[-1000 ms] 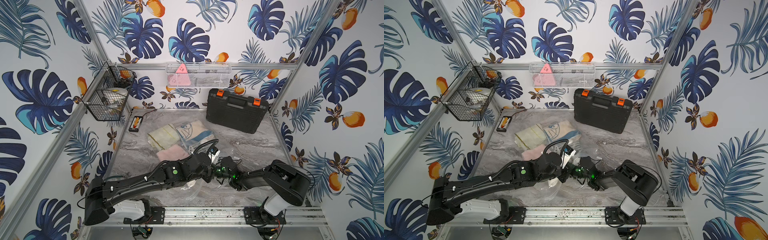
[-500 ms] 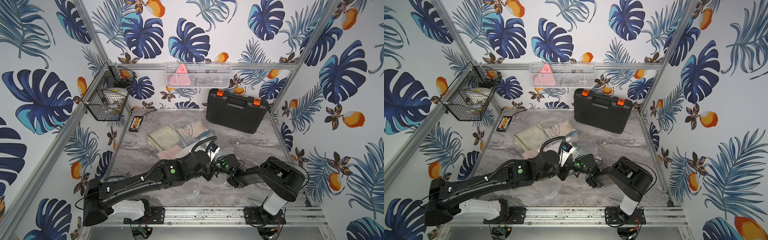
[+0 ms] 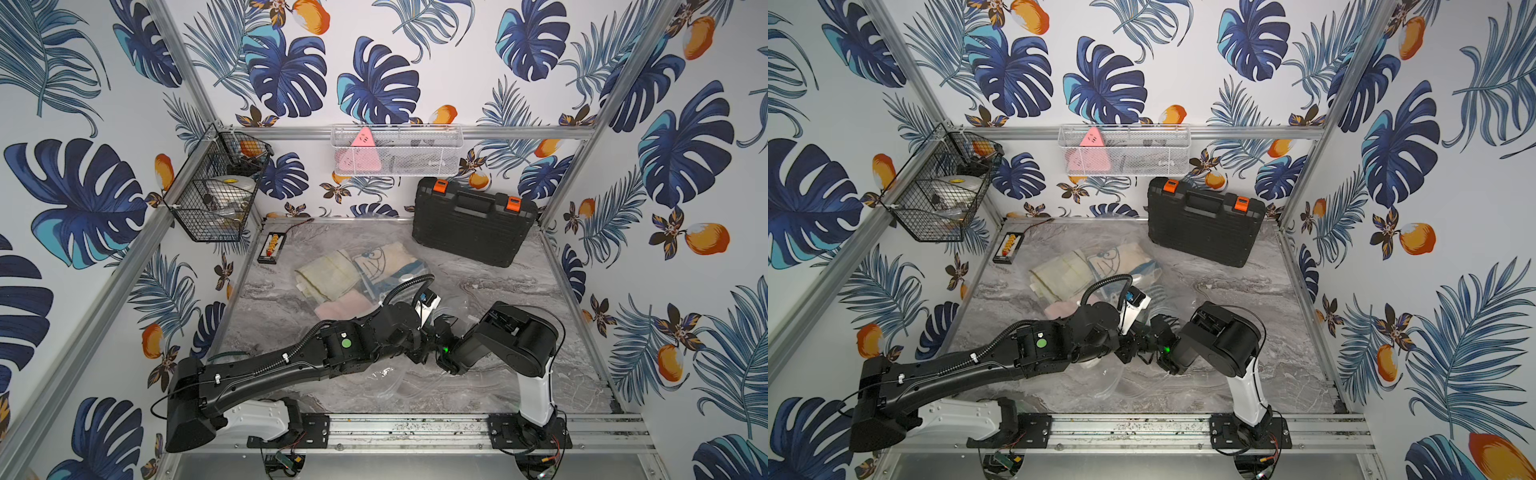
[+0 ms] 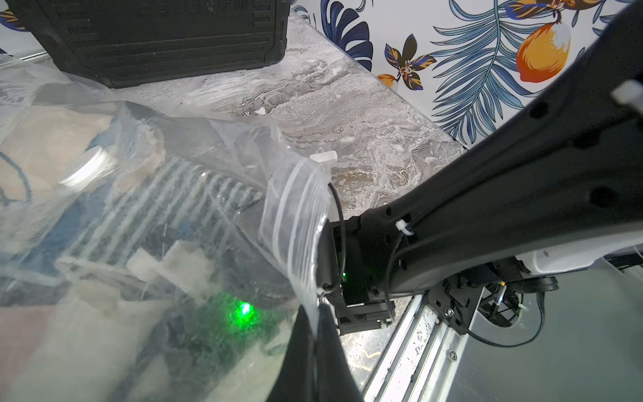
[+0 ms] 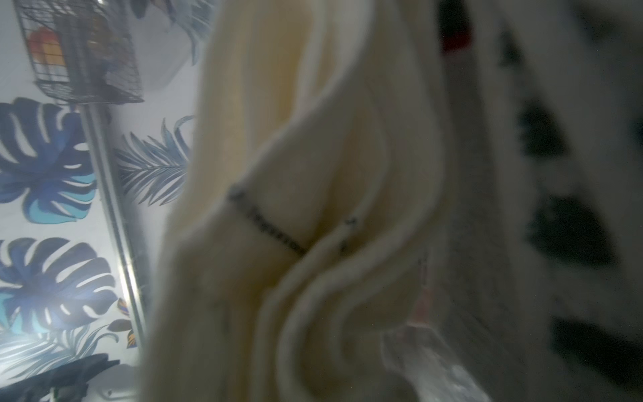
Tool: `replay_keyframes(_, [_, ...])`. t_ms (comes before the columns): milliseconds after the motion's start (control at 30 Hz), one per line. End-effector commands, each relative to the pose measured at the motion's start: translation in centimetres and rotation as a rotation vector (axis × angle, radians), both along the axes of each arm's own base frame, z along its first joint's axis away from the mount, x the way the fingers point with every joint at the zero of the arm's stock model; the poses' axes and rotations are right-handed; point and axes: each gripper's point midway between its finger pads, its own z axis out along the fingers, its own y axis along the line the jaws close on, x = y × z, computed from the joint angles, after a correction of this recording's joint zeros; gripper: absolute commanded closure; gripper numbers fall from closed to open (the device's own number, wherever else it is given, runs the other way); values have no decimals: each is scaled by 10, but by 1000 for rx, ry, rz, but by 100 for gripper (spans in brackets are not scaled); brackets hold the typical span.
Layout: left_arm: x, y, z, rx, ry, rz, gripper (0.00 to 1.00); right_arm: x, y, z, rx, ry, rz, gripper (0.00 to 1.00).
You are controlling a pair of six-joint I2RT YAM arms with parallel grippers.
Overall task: Place the folded towel into the vacuum bag
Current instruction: Place the towel in the vacuum bag.
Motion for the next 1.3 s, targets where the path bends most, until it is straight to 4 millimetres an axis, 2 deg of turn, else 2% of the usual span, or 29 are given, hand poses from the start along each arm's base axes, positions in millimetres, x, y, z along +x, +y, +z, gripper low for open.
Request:
replay_keyframes(0, [0,-5,7,-41,-5,-7,100,-5,2,-16,-91,17,19,100])
replay_keyframes(67, [-1,-5,6,-42,0,-10,100,-6,12,-5,-87,-15,46,100])
replay_keyframes(133, [-1,-5,6,-40,0,-11,100,-8,29,24,6,-87,85,100])
replay_keyframes(200, [-1,-4,8,-44,-2,-7,100,-11,42,65,170,-171,120,100])
replay_keyframes(267, [-2,-2,18,-79,-16,-5,100,-11,43,80,277,-196,116,100])
replay_keyframes(333, [-4,-2,22,-90,-18,-13,100,-10,49,79,314,-179,141,100])
replay_keyframes(367, [-3,-1,21,-77,-13,-9,100,-10,56,70,284,-157,156,100])
replay_keyframes(433, [-3,-1,13,-47,-6,-11,100,-7,59,37,148,-105,141,100])
replay_keyframes(467, [-3,-1,10,-43,-3,-9,100,-6,56,14,47,-57,128,98])
replay_keyframes(500, [-3,0,7,-42,2,-8,100,-6,50,-9,-55,-16,114,94])
replay_keyframes(567, [-4,1,7,-54,6,-4,100,-6,36,-33,-197,17,90,80])
replay_keyframes(600, [-5,1,8,-57,5,-3,100,-9,25,-47,-279,41,82,77])
replay_keyframes(700, [-6,2,8,-59,9,-5,99,-11,2,-59,-436,70,55,66])
replay_keyframes(767, [-6,1,9,-62,9,-10,94,-11,-6,-62,-481,80,53,61])
replay_keyframes(833, [-8,0,10,-68,19,-16,83,-13,-10,-62,-509,93,56,57])
replay_keyframes(900, [-9,3,12,-79,28,-8,71,-14,-17,-58,-543,91,52,52])
replay_keyframes(1000, [-9,13,20,-94,24,22,60,-15,-28,-45,-567,67,34,43])
replay_keyframes(1133, [-6,26,27,-95,4,68,54,-23,-37,-30,-581,51,53,35])
replay_keyframes(1267, [-3,35,31,-97,1,111,51,-37,-57,-24,-593,80,51,29])
